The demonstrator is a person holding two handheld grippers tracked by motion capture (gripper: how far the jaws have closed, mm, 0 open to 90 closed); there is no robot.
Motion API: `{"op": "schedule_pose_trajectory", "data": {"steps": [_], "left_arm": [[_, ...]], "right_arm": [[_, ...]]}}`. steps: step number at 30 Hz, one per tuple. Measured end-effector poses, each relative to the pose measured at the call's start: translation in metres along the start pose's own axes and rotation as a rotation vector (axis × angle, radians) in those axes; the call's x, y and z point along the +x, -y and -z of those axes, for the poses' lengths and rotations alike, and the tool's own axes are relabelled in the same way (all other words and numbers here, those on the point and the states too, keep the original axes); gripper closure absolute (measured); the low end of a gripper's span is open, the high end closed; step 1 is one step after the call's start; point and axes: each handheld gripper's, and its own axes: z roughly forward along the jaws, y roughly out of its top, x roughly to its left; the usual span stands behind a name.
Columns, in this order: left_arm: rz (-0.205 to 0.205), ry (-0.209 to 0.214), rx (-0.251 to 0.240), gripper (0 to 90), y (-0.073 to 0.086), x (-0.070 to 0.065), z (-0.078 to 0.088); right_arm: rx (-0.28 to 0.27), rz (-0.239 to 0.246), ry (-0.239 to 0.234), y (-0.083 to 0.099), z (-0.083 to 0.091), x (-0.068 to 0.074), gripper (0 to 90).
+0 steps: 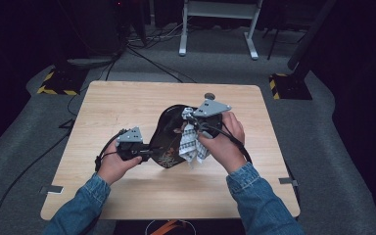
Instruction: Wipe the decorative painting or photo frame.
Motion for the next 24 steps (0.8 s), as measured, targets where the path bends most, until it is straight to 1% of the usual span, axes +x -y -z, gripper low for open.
{"op": "schedule_pose_trajectory", "data": {"steps": [2, 6, 13, 15, 18, 20, 24], "left_arm": [[0.003, 0.0, 0.002, 80.1, 0.0, 0.0, 0.0], [0.0, -0.006, 0.003, 80.0, 0.0, -0.001, 0.0], [0.001, -0.005, 0.005, 80.1, 0.0, -0.001, 0.0], [0.001, -0.003, 0.004, 80.1, 0.0, 0.0, 0.0], [0.001, -0.005, 0.004, 80.1, 0.0, -0.001, 0.0], [0.001, -0.003, 0.003, 80.1, 0.0, 0.0, 0.0], [0.004, -0.001, 0.003, 80.0, -0.001, 0.0, 0.0]], "right_arm": [[-0.005, 0.022, -0.018, -0.004, -0.002, 0.007, 83.4], [0.0, 0.057, -0.036, -0.01, -0.005, 0.018, 83.3], [-0.004, 0.091, -0.084, -0.015, -0.01, 0.033, 83.2], [-0.004, 0.096, -0.089, -0.015, -0.011, 0.035, 83.2], [-0.007, 0.083, -0.091, -0.012, -0.01, 0.032, 83.1], [-0.007, 0.072, -0.076, -0.01, -0.009, 0.028, 83.2], [-0.005, 0.027, -0.043, -0.003, -0.006, 0.013, 83.2]]}}
